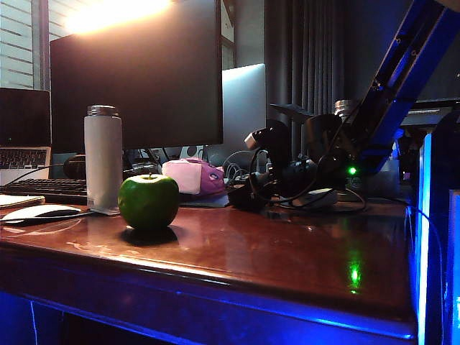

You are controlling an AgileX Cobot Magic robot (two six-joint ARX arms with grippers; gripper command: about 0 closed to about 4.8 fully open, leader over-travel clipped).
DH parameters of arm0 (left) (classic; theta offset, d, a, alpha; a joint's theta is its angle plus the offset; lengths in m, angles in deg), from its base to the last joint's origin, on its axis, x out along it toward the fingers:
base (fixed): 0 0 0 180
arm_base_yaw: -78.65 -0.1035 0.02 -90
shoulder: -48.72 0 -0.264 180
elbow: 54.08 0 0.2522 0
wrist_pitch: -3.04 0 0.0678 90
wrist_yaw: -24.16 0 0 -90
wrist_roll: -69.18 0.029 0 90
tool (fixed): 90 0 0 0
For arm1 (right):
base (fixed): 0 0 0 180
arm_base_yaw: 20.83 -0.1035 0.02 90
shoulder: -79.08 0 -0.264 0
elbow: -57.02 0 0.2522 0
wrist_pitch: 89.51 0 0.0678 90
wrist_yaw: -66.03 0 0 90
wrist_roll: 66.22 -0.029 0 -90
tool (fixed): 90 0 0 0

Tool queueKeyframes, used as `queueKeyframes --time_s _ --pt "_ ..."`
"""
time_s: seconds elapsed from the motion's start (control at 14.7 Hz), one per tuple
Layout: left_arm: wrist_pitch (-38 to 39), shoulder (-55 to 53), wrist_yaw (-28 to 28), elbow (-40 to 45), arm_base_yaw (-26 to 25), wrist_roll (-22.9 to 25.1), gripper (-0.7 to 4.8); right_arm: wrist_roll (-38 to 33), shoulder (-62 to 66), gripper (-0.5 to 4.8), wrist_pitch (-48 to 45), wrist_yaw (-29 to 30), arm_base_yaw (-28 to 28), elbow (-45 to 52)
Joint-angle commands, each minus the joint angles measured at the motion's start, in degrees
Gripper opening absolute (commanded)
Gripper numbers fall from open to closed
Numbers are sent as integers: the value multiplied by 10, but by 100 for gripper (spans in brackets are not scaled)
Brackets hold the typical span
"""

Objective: Stack the black thermos bottle cap from the table onto the green apple.

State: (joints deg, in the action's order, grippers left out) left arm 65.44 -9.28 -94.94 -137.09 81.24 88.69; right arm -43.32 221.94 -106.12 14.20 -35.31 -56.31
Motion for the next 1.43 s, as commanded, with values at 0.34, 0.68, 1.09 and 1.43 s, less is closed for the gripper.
queueKeyframes --time_s 0.34,0.68,1.09,1.43 --pt "-8 1 -3 -2 0 0 -5 -17 -8 280 64 11 0 5" --pt "-7 2 -3 -2 0 0 -5 -19 -35 279 83 18 2 5" --pt "-8 2 -3 -2 0 0 -5 -83 -70 279 109 28 1 5" --pt "-7 2 -3 -2 0 0 -5 -83 -116 283 132 80 -3 5"
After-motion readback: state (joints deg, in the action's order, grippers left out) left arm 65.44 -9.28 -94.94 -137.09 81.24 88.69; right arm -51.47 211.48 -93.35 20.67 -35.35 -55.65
